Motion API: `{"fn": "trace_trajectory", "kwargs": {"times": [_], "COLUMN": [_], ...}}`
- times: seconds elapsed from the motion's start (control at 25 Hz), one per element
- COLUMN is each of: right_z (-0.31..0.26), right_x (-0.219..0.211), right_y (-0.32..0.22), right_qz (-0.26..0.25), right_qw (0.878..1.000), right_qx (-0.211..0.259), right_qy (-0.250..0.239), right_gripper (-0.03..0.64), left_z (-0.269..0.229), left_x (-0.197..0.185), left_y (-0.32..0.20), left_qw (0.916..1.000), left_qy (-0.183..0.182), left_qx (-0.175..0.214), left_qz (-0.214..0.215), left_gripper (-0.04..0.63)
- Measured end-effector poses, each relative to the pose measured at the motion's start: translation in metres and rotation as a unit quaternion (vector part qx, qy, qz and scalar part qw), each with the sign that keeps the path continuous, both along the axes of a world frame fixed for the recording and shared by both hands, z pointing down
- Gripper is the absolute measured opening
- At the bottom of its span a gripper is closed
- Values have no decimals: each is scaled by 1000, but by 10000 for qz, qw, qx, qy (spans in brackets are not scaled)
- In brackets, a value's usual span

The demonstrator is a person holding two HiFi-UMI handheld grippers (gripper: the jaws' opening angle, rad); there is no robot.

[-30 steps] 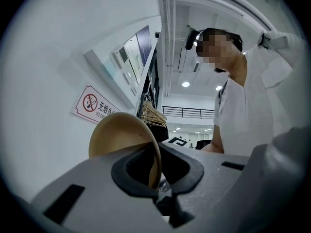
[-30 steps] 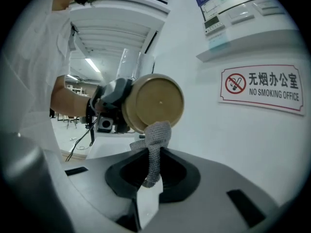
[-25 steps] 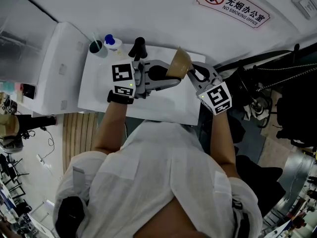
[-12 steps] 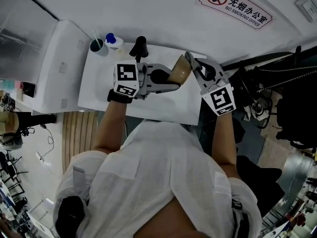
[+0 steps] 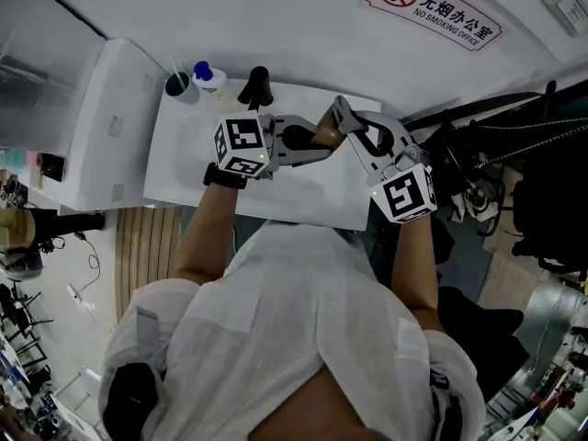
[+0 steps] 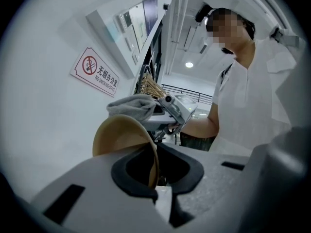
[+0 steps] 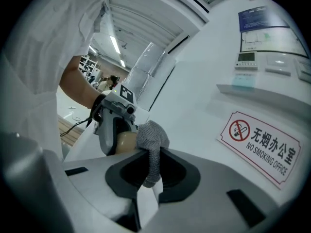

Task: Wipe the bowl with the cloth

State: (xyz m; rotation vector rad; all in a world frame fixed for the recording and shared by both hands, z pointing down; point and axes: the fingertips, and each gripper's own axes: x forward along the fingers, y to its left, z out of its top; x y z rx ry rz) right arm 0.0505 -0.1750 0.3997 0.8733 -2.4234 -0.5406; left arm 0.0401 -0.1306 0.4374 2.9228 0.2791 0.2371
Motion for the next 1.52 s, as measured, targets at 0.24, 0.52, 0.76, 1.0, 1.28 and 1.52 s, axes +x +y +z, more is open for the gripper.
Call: {"fn": "trace_trajectory", "kwargs": {"times": [0.24, 0.52, 0.76, 1.0, 1.28, 1.52], "right_z": [2, -1, -7, 8, 33, 46], "right_x": [-21, -30, -7, 15, 21, 21], "right_y": [23, 32, 11, -5, -5, -2], "right_qz": [-301, -384, 78, 174, 331, 592], "right_qw": [9992, 9962, 9961, 9977, 9961, 9933], "right_qx": [-245, -446, -425, -354, -638, -892], "right_qy": [37, -640, -769, -552, -517, -425], "right_gripper": [58, 58, 58, 58, 58, 58], "left_z": [5, 1, -3, -14, -26, -26], "left_x": [1, 1, -1, -6, -8, -5], "left_y": [-10, -7, 4, 16, 9, -2], "left_qw": [9996, 9994, 9995, 9995, 9992, 9977], "left_qy": [-30, -5, -83, 28, 262, 341], "left_qx": [94, 156, 282, 295, 292, 370], "left_qz": [-271, -312, -107, 91, -90, -463], "left_gripper": [29, 29, 29, 29, 29, 29]}}
